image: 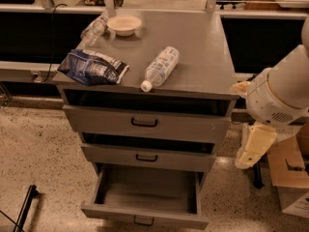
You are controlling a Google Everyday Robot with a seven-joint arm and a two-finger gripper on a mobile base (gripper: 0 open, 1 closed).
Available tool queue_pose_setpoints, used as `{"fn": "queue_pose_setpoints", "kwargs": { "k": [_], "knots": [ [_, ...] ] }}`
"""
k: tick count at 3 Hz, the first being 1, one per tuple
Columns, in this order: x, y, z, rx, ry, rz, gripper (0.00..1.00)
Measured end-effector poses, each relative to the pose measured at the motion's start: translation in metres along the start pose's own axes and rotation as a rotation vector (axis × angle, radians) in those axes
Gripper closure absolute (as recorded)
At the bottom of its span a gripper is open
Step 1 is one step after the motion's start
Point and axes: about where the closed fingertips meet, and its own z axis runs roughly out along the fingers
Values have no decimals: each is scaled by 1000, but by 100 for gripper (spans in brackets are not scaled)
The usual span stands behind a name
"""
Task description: Close bottom drawer
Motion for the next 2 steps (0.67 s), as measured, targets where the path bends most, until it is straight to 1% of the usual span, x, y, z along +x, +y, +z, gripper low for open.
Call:
{"fn": "queue_pose_setpoints", "kwargs": {
  "k": [1,2],
  "knots": [
    [2,5,31,-77,-7,14,0],
    [-8,32,74,-107,6,68,0]
  ]
}}
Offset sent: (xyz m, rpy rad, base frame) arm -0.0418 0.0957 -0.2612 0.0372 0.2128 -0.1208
